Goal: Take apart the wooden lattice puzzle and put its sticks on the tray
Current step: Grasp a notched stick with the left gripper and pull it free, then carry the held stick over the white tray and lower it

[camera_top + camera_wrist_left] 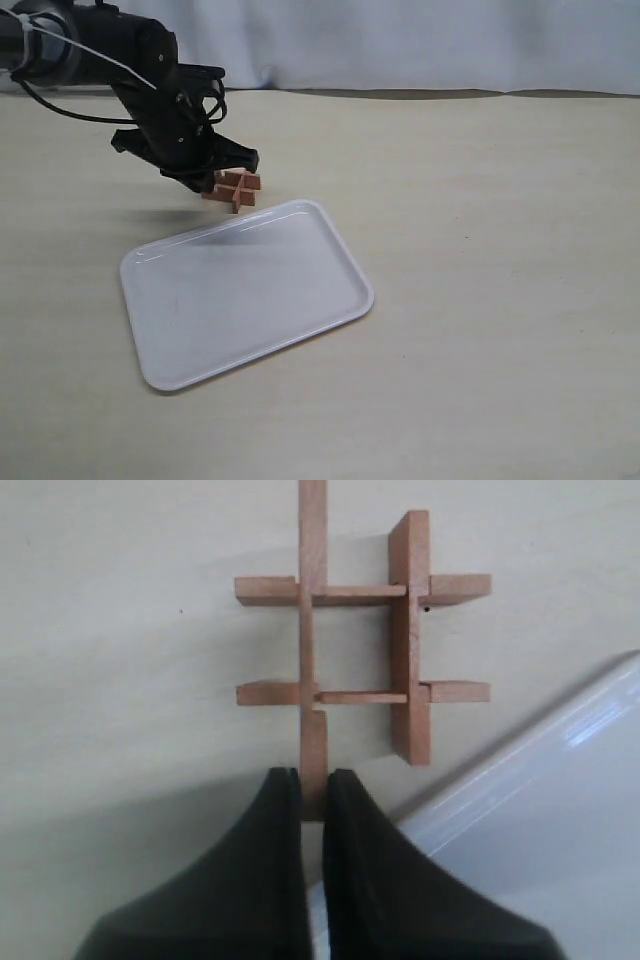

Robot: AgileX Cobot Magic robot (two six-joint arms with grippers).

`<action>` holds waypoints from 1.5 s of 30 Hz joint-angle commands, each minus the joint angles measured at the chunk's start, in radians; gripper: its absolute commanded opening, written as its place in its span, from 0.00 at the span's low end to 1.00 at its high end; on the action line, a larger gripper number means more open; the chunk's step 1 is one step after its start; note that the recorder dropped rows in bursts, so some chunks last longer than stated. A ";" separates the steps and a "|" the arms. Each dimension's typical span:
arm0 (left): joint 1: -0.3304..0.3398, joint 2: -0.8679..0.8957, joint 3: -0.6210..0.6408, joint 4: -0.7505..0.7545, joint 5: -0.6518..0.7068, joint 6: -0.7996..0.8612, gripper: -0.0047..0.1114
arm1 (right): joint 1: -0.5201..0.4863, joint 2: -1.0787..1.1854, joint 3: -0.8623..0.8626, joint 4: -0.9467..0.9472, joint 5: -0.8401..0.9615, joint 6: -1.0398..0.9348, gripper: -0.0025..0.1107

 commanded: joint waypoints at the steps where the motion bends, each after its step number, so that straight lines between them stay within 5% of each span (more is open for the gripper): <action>1: 0.000 -0.040 -0.006 -0.003 0.014 0.049 0.04 | 0.001 -0.004 0.003 -0.001 -0.010 0.000 0.06; 9: -0.002 -0.101 -0.006 -0.099 0.125 0.291 0.04 | 0.001 -0.004 0.003 -0.001 -0.010 0.000 0.06; 23: -0.002 -0.119 -0.006 -0.571 0.339 0.891 0.04 | 0.001 -0.004 0.003 -0.001 -0.010 0.000 0.06; 34: -0.099 -0.119 -0.005 -0.593 0.383 0.922 0.04 | 0.001 -0.004 0.003 -0.001 -0.010 0.000 0.06; 45: -0.150 -0.066 -0.005 -0.450 0.428 0.914 0.04 | 0.001 -0.004 0.003 -0.001 -0.010 0.000 0.06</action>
